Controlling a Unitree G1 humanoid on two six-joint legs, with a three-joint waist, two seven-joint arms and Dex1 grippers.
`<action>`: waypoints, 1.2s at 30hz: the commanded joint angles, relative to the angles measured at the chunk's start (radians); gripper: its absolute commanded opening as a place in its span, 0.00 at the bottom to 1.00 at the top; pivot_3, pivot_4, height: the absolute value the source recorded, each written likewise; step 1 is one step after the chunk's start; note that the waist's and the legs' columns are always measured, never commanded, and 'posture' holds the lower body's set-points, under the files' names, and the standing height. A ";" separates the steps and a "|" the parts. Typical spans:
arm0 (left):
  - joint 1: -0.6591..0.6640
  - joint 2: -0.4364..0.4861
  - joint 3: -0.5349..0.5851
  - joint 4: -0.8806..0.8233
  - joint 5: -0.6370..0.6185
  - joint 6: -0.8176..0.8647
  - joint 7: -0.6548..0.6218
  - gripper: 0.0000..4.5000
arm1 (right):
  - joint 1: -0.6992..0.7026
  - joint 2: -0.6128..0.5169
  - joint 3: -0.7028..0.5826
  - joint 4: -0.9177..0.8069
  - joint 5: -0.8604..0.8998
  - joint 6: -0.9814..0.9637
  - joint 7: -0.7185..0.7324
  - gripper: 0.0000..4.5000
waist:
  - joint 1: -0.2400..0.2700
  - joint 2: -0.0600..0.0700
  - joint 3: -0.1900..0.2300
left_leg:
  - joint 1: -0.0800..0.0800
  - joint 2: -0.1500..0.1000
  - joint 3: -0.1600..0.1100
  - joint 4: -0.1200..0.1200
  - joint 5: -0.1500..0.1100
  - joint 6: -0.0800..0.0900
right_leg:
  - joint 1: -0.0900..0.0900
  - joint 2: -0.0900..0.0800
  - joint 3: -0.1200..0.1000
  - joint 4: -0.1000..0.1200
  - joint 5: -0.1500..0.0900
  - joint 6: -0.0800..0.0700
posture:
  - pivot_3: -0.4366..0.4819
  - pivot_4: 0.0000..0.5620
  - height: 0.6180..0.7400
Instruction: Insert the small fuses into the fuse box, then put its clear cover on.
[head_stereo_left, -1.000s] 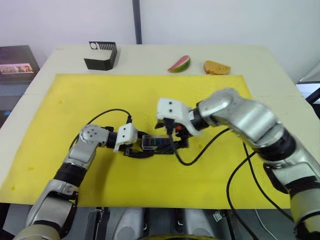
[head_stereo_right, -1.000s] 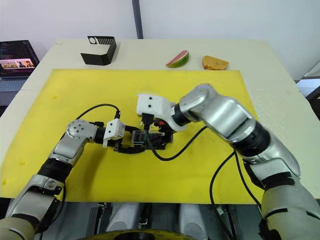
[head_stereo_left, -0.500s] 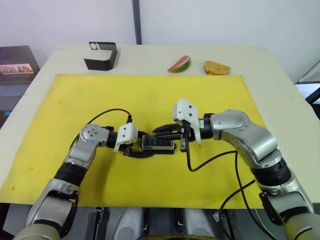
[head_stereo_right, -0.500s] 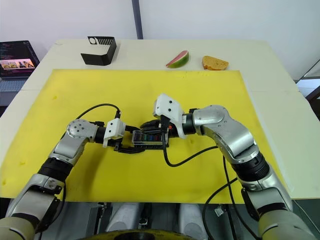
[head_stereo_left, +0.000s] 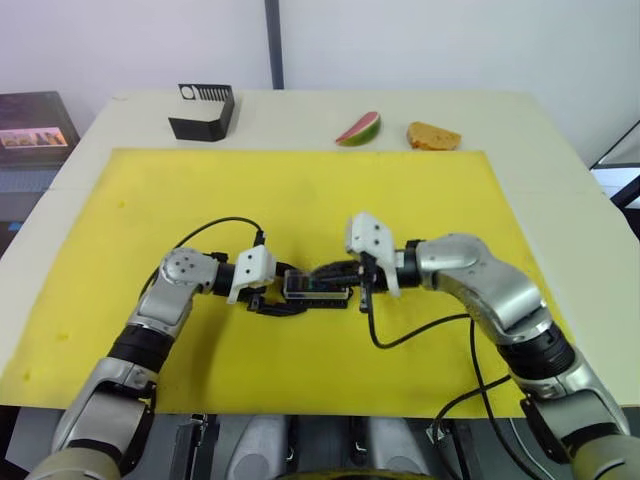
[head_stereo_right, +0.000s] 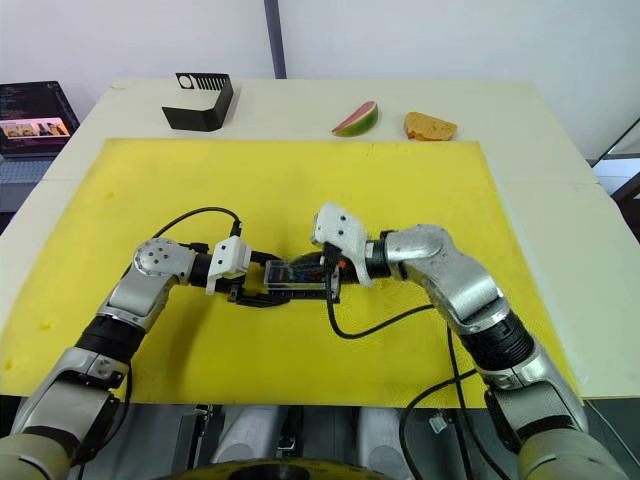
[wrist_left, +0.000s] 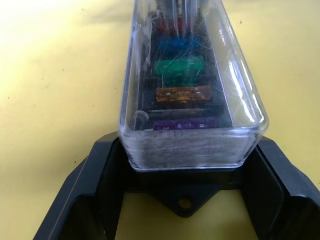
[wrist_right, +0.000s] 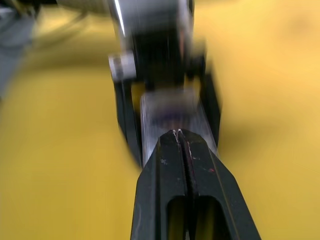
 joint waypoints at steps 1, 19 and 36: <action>0.008 0.004 -0.011 -0.004 0.023 0.008 0.007 0.58 | 0.053 -0.045 0.059 0.110 -0.086 -0.020 0.021 0.02 | 0.001 0.000 -0.001 | 0.003 0.000 0.000 0.000 0.000 0.001 | 0.003 0.000 0.000 -0.001 0.000 0.000 | 0.48 0.27 1.00; 0.023 0.010 -0.012 -0.023 0.032 0.018 0.011 0.58 | 0.011 -0.012 -0.017 0.039 0.000 0.040 0.039 0.02 | 0.001 -0.001 -0.003 | 0.014 0.001 0.000 -0.007 -0.002 0.002 | 0.013 -0.002 0.000 -0.004 0.000 0.000 | 0.48 0.27 1.00; 0.080 0.162 0.037 -0.096 0.022 0.043 -0.017 1.00 | 0.053 -0.354 -0.318 -0.111 0.126 0.066 0.181 0.99 | -0.029 -0.001 -0.002 | 0.010 0.002 0.000 -0.011 -0.002 0.002 | 0.006 -0.002 0.000 -0.005 -0.001 0.000 | 0.48 0.27 1.00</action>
